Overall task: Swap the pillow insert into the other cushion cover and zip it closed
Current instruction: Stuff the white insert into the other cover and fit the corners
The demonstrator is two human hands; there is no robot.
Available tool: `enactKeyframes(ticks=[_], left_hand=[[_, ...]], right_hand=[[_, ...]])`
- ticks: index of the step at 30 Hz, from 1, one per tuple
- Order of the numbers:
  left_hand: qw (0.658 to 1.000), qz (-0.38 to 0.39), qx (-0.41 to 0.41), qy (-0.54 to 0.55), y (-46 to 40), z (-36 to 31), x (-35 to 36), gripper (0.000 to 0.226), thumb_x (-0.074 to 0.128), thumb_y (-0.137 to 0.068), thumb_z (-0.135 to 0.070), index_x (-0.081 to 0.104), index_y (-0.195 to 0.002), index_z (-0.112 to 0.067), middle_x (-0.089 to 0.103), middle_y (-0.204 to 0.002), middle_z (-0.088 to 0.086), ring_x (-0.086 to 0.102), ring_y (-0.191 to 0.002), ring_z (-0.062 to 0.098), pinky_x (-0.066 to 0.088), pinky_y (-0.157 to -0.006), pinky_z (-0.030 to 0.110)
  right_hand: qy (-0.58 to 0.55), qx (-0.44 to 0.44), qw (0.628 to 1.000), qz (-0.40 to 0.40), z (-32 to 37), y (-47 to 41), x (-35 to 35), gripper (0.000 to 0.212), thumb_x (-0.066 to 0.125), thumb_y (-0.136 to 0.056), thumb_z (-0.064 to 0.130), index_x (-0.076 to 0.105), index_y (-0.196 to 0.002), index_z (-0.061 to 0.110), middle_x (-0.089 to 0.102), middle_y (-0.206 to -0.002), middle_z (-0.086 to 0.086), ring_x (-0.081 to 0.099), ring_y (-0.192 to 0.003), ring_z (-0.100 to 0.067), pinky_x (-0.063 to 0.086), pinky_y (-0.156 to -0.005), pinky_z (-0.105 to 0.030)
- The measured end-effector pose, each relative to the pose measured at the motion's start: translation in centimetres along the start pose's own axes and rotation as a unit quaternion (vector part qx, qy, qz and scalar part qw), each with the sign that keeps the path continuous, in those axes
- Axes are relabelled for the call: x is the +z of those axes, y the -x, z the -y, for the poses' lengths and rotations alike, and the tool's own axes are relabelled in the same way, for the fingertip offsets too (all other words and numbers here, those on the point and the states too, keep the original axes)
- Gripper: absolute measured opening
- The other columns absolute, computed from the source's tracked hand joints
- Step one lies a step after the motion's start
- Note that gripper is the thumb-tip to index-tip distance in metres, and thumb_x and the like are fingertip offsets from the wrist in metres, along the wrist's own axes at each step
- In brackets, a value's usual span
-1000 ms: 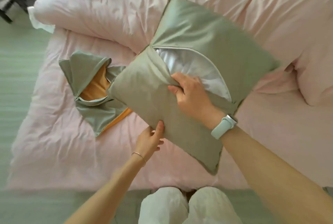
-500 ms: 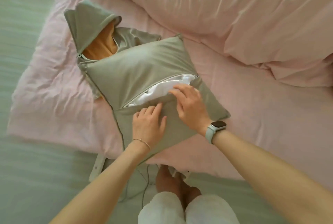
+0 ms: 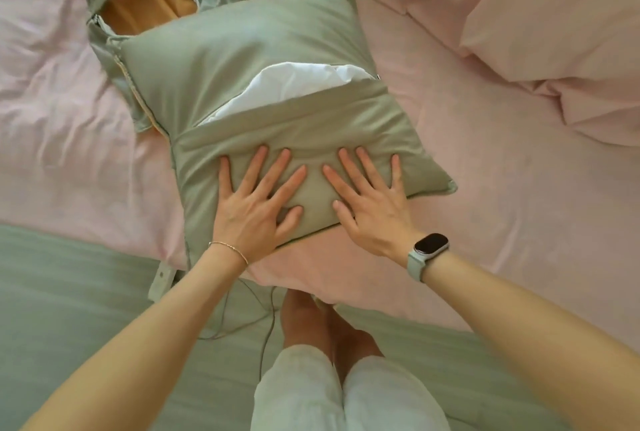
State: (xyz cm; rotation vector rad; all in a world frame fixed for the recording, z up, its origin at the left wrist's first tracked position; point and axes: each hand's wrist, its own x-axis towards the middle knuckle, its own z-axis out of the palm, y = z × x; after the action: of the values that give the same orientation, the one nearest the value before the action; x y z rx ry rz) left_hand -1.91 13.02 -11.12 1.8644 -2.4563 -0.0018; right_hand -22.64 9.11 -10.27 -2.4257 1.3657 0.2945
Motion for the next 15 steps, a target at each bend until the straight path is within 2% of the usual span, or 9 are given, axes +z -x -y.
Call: enactKeyframes(ticks=[2, 4, 7, 11, 15], left_hand=[[1.0, 0.008, -0.011, 0.005, -1.2, 0.3, 0.7, 0.052, 0.041, -0.087, -0.049, 0.046, -0.135, -0.031, 0.04, -0.145, 0.0, 0.03, -0.136, 0.026, 0.014, -0.106, 0.062], [0.999, 0.03, -0.014, 0.019, -2.0, 1.0, 1.3, 0.053, 0.04, -0.085, -0.05, 0.047, -0.134, -0.032, 0.043, -0.144, -0.002, 0.03, -0.135, 0.024, 0.014, -0.105, 0.058], [0.997, 0.064, -0.024, 0.03, -4.5, 2.1, 2.3, 0.055, 0.035, -0.083, -0.052, 0.049, -0.132, -0.032, 0.05, -0.137, 0.0, 0.032, -0.128, 0.023, 0.02, -0.096, 0.053], [0.991, 0.108, -0.069, 0.049, -7.7, 2.4, 4.2, 0.056, 0.028, -0.084, -0.051, 0.052, -0.129, -0.028, 0.057, -0.125, 0.005, 0.03, -0.112, 0.026, 0.029, -0.088, 0.06], [0.997, 0.05, -0.064, 0.012, -8.4, 2.3, 6.4, 0.049, 0.034, -0.083, -0.046, 0.057, -0.122, -0.025, 0.062, -0.112, 0.008, 0.035, -0.102, 0.03, 0.038, -0.079, 0.063]], right_hand=[[0.006, 0.023, 0.999, 0.032, -0.1, -1.4, -0.4, 0.058, 0.002, -0.089, 0.05, -0.003, -0.145, 0.037, -0.003, -0.157, 0.006, -0.009, -0.144, -0.017, -0.016, -0.108, -0.057], [-0.001, 0.034, 0.998, 0.06, -0.2, -2.6, -0.6, 0.054, 0.007, -0.094, 0.049, -0.002, -0.146, 0.039, -0.005, -0.157, 0.008, -0.011, -0.143, -0.015, -0.018, -0.107, -0.055], [-0.022, 0.052, 0.996, 0.071, -0.3, -5.5, -0.7, 0.051, 0.018, -0.097, 0.045, 0.008, -0.147, 0.038, 0.007, -0.156, 0.009, 0.0, -0.143, -0.015, -0.013, -0.108, -0.057], [-0.001, 0.064, 0.997, 0.054, -0.9, -9.6, 0.1, 0.047, 0.024, -0.098, 0.038, 0.024, -0.145, 0.033, 0.029, -0.149, 0.009, 0.018, -0.137, -0.017, -0.004, -0.108, -0.058], [-0.005, 0.067, 0.997, 0.028, -1.3, -10.8, 1.7, 0.046, 0.025, -0.099, 0.033, 0.025, -0.145, 0.03, 0.032, -0.148, 0.007, 0.018, -0.138, -0.018, -0.01, -0.107, -0.055]])
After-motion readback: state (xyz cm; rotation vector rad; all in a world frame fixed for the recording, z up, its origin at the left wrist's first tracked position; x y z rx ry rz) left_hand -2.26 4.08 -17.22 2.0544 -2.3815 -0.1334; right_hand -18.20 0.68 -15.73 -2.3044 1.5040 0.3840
